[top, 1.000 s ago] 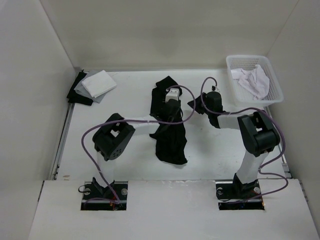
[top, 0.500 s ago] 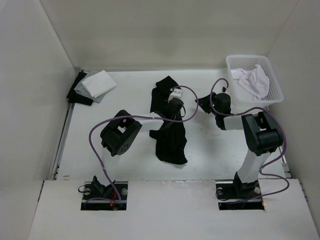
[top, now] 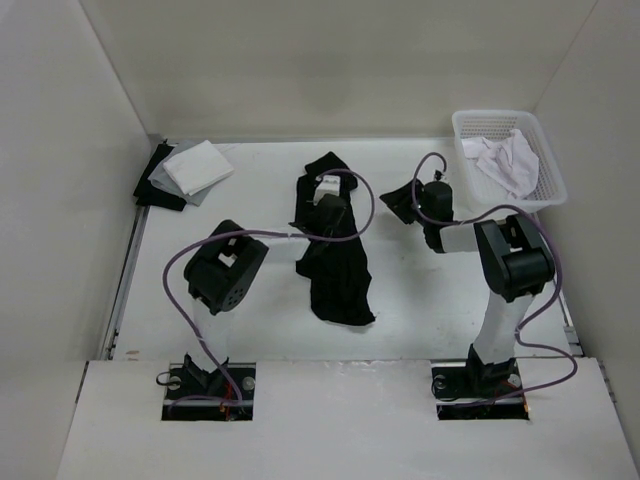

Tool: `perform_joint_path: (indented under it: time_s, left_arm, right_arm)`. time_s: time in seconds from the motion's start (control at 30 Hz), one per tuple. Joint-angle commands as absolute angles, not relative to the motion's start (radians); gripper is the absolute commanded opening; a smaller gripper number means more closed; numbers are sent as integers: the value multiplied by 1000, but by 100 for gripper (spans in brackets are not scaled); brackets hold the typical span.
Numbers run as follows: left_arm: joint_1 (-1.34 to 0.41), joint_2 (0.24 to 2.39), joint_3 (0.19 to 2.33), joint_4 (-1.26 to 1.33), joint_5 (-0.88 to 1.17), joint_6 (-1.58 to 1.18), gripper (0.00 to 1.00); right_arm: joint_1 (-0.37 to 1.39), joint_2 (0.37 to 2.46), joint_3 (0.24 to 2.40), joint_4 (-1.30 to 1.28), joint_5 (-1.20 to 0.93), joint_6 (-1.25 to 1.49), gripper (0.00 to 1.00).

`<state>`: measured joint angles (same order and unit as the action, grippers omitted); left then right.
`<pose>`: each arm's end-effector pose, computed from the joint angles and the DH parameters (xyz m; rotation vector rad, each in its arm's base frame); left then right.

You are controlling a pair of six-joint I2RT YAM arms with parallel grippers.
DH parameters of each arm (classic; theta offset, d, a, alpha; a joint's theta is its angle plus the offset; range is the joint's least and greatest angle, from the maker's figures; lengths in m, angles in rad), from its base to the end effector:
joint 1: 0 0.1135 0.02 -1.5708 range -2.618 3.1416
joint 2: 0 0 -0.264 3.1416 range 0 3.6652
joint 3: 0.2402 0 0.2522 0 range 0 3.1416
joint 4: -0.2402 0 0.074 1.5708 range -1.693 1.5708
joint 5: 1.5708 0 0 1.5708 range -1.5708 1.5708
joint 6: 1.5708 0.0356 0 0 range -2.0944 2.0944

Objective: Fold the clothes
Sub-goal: Flatten the tank top out

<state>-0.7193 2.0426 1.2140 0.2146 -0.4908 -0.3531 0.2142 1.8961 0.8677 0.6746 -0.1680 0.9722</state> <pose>0.3390 -0.2746 0.1480 0.1135 2.1024 -0.1036 0.3745 0.0876 0.1470 0.6425 1.9361 0.9353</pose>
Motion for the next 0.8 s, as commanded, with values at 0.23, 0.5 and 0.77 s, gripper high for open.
perform_joint_path:
  time_s: [0.23,0.5,0.77]
  left_arm:
    - [-545,1579,827,313,-459,-627,1]
    - [-433,1471,629,379,-404,-775,1]
    - [-354,1408,563,425,-351,-834,1]
  right_arm:
    - [281,2002,1222,375,-175,844,55]
    - [286,2170,1561,9,-156,726,55]
    - [288,2338,1839,-212,-212,678,45]
